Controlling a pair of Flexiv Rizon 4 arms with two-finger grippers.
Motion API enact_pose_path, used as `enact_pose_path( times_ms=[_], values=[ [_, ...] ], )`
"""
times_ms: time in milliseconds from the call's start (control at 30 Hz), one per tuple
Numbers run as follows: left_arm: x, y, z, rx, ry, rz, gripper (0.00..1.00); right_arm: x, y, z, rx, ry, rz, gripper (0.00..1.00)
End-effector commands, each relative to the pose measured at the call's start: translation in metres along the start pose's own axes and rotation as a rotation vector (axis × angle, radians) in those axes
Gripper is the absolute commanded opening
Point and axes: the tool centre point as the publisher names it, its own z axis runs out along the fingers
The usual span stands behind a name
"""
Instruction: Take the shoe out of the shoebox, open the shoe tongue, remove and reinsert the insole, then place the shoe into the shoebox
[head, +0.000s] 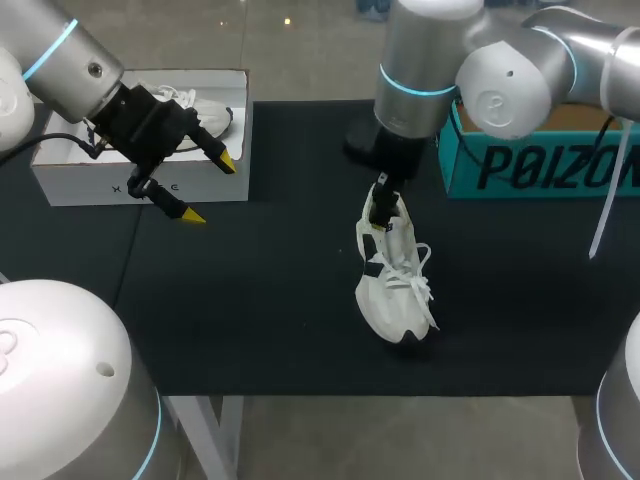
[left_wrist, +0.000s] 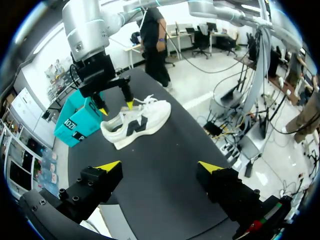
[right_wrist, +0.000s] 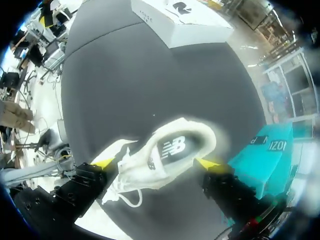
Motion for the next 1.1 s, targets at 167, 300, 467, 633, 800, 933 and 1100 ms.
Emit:
enact_pose_path(
  times_ms=[167, 300, 467, 633, 800, 933, 1100],
  values=[
    [0.000, 0.000, 0.000, -0.003, 0.002, 0.000, 1.00, -0.012, -0.009, -0.002, -0.094, 0.018, -0.561, 1.00],
    [0.000, 0.000, 0.000, -0.003, 0.002, 0.000, 1.00, -0.012, -0.009, -0.002, -0.094, 0.018, -0.561, 1.00],
    [0.000, 0.000, 0.000, -0.003, 0.002, 0.000, 1.00, -0.012, -0.009, -0.002, -0.094, 0.018, -0.561, 1.00],
    [0.000, 0.000, 0.000, -0.003, 0.002, 0.000, 1.00, -0.020, -0.002, 0.001, -0.064, 0.044, -0.546, 1.00],
    [0.000, 0.000, 0.000, -0.003, 0.002, 0.000, 1.00, -0.031, 0.008, -0.005, -0.064, 0.035, -0.501, 1.00],
    [0.000, 0.000, 0.000, -0.003, 0.002, 0.000, 1.00, -0.039, 0.018, -0.008, -0.041, 0.014, -0.488, 1.00],
    [0.000, 0.000, 0.000, -0.003, 0.002, 0.000, 1.00, -0.049, 0.029, 0.001, -0.041, 0.010, -0.483, 1.00]
  ],
)
